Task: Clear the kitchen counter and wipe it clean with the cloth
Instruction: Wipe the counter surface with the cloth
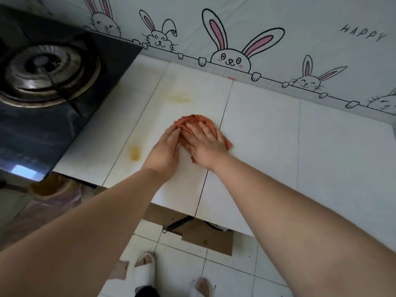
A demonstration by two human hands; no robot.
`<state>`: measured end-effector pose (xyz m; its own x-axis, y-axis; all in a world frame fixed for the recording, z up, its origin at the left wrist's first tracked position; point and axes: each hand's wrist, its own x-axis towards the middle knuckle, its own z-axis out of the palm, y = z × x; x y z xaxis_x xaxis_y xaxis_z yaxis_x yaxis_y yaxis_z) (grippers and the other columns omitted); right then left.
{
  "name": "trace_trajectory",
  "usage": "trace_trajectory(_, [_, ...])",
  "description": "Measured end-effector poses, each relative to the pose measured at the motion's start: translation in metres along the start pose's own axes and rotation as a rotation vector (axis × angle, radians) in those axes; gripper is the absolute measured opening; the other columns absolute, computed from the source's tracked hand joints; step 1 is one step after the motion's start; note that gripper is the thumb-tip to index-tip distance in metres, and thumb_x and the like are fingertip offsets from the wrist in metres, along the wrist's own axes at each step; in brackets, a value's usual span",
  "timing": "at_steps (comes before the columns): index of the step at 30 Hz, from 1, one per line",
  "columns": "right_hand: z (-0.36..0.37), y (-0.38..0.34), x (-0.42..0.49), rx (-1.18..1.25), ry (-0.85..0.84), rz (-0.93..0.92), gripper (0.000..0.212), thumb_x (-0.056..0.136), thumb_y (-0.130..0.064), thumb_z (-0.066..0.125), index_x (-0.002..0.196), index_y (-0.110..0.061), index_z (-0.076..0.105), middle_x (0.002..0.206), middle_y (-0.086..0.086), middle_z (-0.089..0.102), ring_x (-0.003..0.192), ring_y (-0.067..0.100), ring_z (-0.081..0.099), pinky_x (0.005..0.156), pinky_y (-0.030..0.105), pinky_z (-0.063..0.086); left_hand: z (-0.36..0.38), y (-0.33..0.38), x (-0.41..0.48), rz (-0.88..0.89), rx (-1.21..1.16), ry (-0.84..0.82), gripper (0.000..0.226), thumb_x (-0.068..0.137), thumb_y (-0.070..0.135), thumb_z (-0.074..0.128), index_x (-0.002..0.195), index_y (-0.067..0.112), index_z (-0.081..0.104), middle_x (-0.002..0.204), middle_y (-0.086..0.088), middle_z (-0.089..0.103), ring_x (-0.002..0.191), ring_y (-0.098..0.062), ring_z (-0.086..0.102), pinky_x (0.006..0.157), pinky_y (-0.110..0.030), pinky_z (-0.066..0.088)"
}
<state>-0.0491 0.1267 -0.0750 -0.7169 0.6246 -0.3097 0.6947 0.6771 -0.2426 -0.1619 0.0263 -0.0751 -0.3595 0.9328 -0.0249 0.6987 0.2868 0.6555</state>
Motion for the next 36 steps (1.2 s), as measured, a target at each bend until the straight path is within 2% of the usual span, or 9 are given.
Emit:
trace_trajectory(7, [-0.028, 0.008, 0.070, 0.005, 0.006, 0.163, 0.050, 0.098, -0.054, 0.016, 0.146, -0.050, 0.002, 0.157, -0.022, -0.014, 0.146, 0.013, -0.014, 0.116, 0.048, -0.009, -0.002, -0.014, 0.031, 0.075, 0.240, -0.118, 0.052, 0.099, 0.019, 0.029, 0.149, 0.015, 0.013, 0.159, -0.002, 0.007, 0.146, -0.020, 0.004, 0.116, -0.026, 0.002])
trace_trajectory(12, [-0.046, 0.025, 0.118, -0.021, 0.034, 0.243, 0.055, 0.099, -0.044, 0.025, 0.147, -0.048, -0.001, 0.158, -0.019, -0.016, 0.147, 0.015, -0.014, 0.116, 0.050, -0.006, 0.006, -0.029, 0.037, 0.201, 0.348, -0.076, 0.054, 0.097, 0.030, 0.014, 0.148, 0.012, 0.019, 0.158, -0.004, 0.015, 0.146, -0.020, 0.010, 0.116, -0.026, -0.003])
trace_trajectory(15, [-0.041, 0.020, 0.106, 0.023, 0.073, 0.239, 0.050, 0.100, -0.049, 0.017, 0.148, -0.048, 0.002, 0.158, -0.019, -0.013, 0.147, 0.013, -0.012, 0.117, 0.049, -0.005, 0.008, -0.032, 0.036, 0.224, 0.341, -0.092, 0.065, 0.090, 0.037, 0.005, 0.147, 0.012, 0.022, 0.157, -0.004, 0.018, 0.145, -0.020, 0.012, 0.116, -0.026, -0.002])
trace_trajectory(22, [-0.006, 0.026, 0.029, -0.047, 0.180, 0.136, 0.054, 0.093, -0.056, 0.007, 0.146, -0.050, 0.014, 0.158, -0.024, 0.004, 0.146, 0.007, 0.002, 0.115, 0.041, 0.004, 0.004, -0.030, 0.037, 0.213, 0.298, -0.102, 0.061, 0.092, 0.034, 0.008, 0.147, 0.012, 0.023, 0.157, -0.004, 0.020, 0.145, -0.022, 0.013, 0.116, -0.028, 0.000])
trace_trajectory(26, [-0.042, 0.075, 0.092, -0.065, 0.132, 0.343, 0.057, 0.098, -0.041, 0.031, 0.149, -0.044, 0.004, 0.160, -0.014, -0.006, 0.148, 0.020, -0.003, 0.115, 0.046, 0.000, 0.005, -0.029, 0.038, 0.206, 0.297, -0.131, 0.068, 0.086, 0.037, -0.003, 0.149, 0.016, 0.014, 0.159, 0.002, 0.008, 0.146, -0.015, 0.002, 0.116, -0.025, -0.008])
trace_trajectory(29, [-0.058, 0.075, 0.139, 0.100, 0.176, 0.597, 0.054, 0.098, -0.048, 0.021, 0.149, -0.042, 0.003, 0.160, -0.011, -0.008, 0.147, 0.022, -0.009, 0.115, 0.053, -0.002, 0.005, -0.029, 0.039, 0.210, 0.303, -0.129, 0.061, 0.091, 0.031, 0.003, 0.149, 0.017, 0.010, 0.159, 0.003, 0.003, 0.146, -0.015, -0.002, 0.114, -0.025, -0.011])
trace_trajectory(31, [-0.059, 0.049, 0.162, 0.144, 0.186, 0.654, 0.056, 0.098, -0.051, 0.016, 0.150, -0.038, 0.002, 0.161, -0.007, -0.009, 0.147, 0.023, -0.011, 0.115, 0.055, -0.006, 0.006, -0.030, 0.039, 0.200, 0.299, -0.128, 0.058, 0.092, 0.029, 0.007, 0.149, 0.016, 0.010, 0.159, 0.003, 0.003, 0.146, -0.016, -0.002, 0.115, -0.025, -0.011])
trace_trajectory(33, [-0.054, 0.019, 0.174, 0.098, 0.206, 0.545, 0.056, 0.098, -0.052, 0.014, 0.151, -0.036, 0.002, 0.161, -0.006, -0.008, 0.147, 0.023, -0.011, 0.115, 0.054, -0.007, 0.007, -0.031, 0.038, 0.207, 0.306, -0.119, 0.057, 0.094, 0.029, 0.010, 0.148, 0.014, 0.016, 0.158, 0.000, 0.010, 0.146, -0.018, 0.005, 0.116, -0.026, -0.007])
trace_trajectory(36, [-0.048, 0.001, 0.179, 0.008, 0.150, 0.248, 0.054, 0.099, -0.052, 0.014, 0.150, -0.040, 0.001, 0.161, -0.011, -0.009, 0.147, 0.019, -0.010, 0.116, 0.051, -0.006, 0.009, -0.033, 0.039, 0.215, 0.327, -0.094, 0.052, 0.096, 0.025, 0.021, 0.146, 0.012, 0.028, 0.156, -0.003, 0.023, 0.144, -0.022, 0.018, 0.118, -0.030, 0.005])
